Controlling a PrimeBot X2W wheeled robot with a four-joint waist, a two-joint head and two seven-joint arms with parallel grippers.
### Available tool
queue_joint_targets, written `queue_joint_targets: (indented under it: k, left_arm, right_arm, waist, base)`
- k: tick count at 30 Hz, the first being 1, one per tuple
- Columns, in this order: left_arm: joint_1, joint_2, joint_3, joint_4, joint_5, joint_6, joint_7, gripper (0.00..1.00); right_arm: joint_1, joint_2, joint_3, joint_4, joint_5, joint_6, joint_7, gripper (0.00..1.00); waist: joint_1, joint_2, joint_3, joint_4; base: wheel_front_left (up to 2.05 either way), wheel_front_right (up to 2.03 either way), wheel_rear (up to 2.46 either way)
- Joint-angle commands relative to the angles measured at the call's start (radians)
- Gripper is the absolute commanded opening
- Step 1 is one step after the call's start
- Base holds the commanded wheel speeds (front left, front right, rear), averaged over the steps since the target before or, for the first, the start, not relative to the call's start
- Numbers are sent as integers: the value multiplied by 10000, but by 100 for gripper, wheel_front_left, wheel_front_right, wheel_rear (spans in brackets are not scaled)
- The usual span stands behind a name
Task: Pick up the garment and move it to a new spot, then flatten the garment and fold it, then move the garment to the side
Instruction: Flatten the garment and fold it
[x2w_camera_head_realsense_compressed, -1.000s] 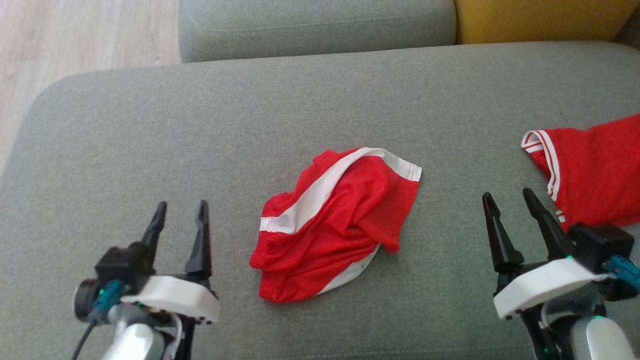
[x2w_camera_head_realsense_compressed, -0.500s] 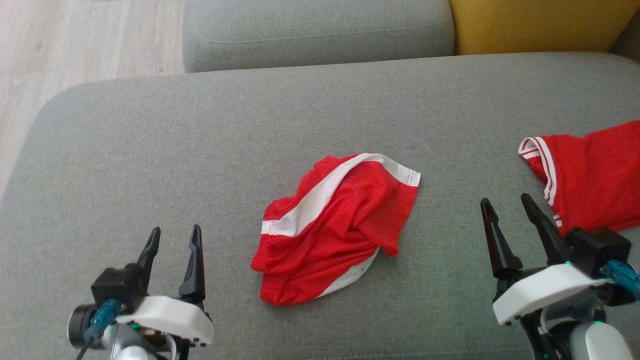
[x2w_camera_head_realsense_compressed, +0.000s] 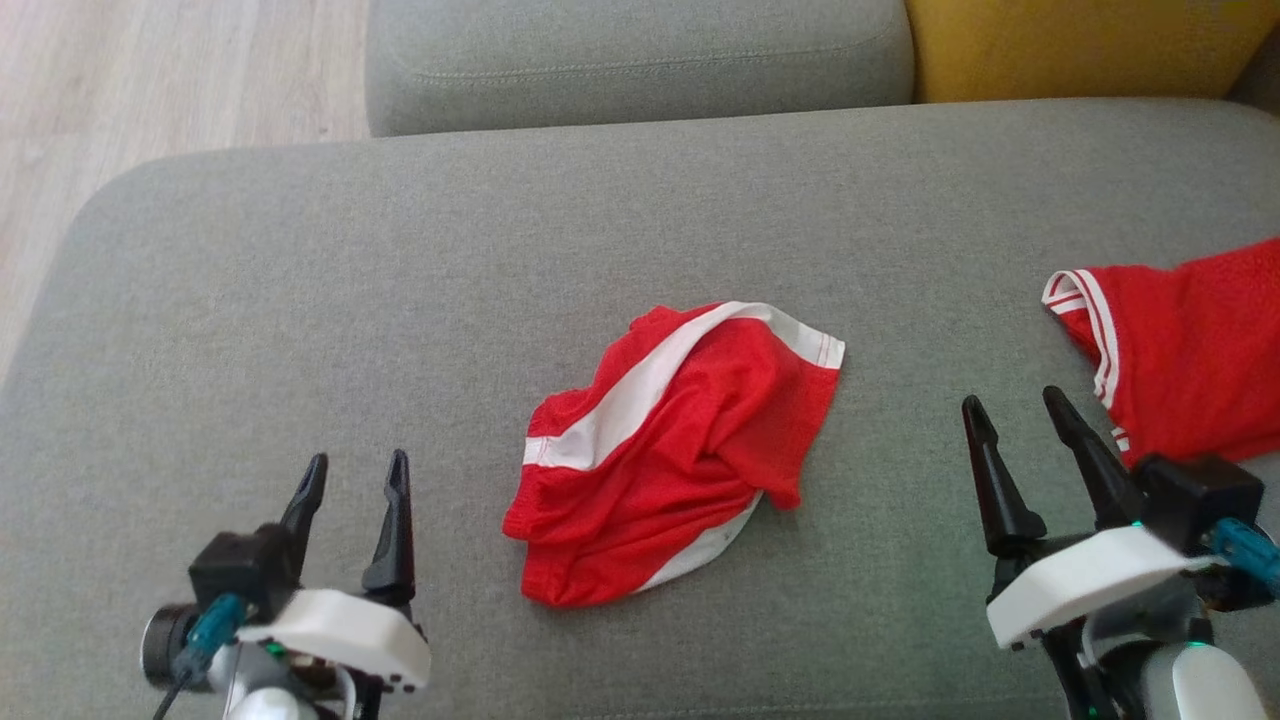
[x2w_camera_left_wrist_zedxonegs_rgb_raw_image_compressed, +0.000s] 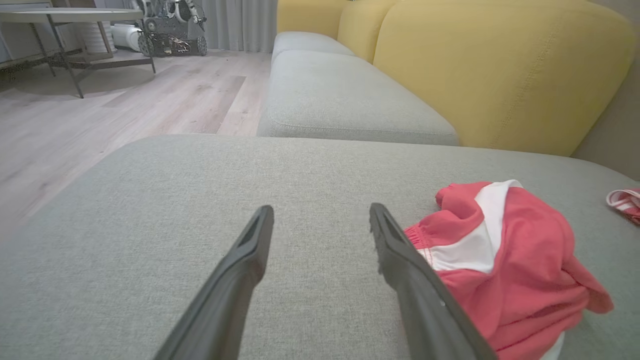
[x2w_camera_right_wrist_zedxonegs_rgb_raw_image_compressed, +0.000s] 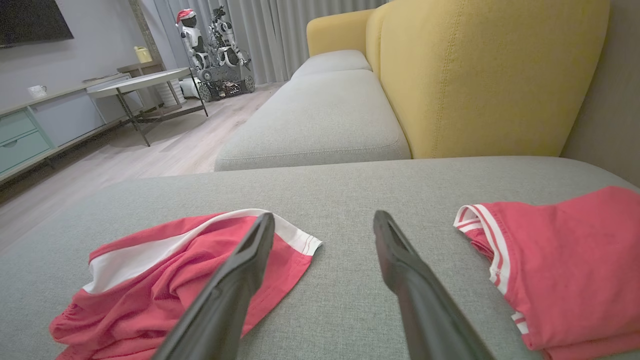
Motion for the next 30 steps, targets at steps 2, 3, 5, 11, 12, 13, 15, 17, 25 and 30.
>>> queue_joint_targets:
  k: [2, 3, 5, 11, 12, 13, 15, 17, 25, 30]
  left_arm:
    - [-856, 175, 259, -265, -52, -150, 77, 100]
    - [-1004, 149, 181, -244, -43, -226, 145, 100]
    - [-1380, 31, -8, -190, -79, -435, 327, 100]
    - [-2634, -511, -760, 609, -511, -1361, 1438, 100]
    - [-2800, -607, -857, 804, -599, -1492, 1611, 100]
    - [-2928, -712, -933, 1028, -741, -1630, 1807, 100]
    - [-3135, -854, -1075, 1500, -943, -1841, 2169, 100]
    - [-3261, -977, -1140, 1931, -1154, -2008, 2415, 100]
    - [-3462, -1168, -1135, 2912, -1574, -2271, 2685, 100]
    - [-3557, -1213, -1162, 3156, -1663, -2381, 2673, 100]
  right_arm:
    - [-251, -71, 209, -409, 8, -9, 11, 100]
    - [-268, -69, 212, -413, 15, -9, 13, 100]
    - [-309, -68, 222, -412, 32, -9, 14, 100]
    - [-547, -64, 347, -375, 86, -9, -12, 100]
    - [-583, -63, 370, -356, 102, -9, -15, 100]
    - [-618, -63, 385, -337, 116, -9, -25, 100]
    - [-666, -62, 387, -291, 141, -9, -51, 100]
    - [-693, -61, 385, -242, 162, -9, -79, 100]
    - [-725, -60, 326, -131, 199, -9, -119, 100]
    - [-782, -59, 295, -114, 211, -9, -139, 100]
  waist:
    - [0, -1, 86, 10]
    - [0, -1, 130, 17]
    - [0, -1, 235, 27]
    - [0, -1, 609, -75]
    - [0, -1, 666, -109]
    - [0, -1, 718, -146]
    - [0, -1, 813, -223]
    - [0, -1, 894, -301]
    - [0, -1, 1030, -447]
    - [0, -1, 1074, -432]
  base:
    - [0, 0, 0]
    - [0, 0, 0]
    - [0, 0, 0]
    - [0, 0, 0]
    - [0, 0, 0]
    - [0, 0, 0]
    - [0, 0, 0]
    - [0, 0, 0]
    - [0, 0, 0]
    - [0, 0, 0]
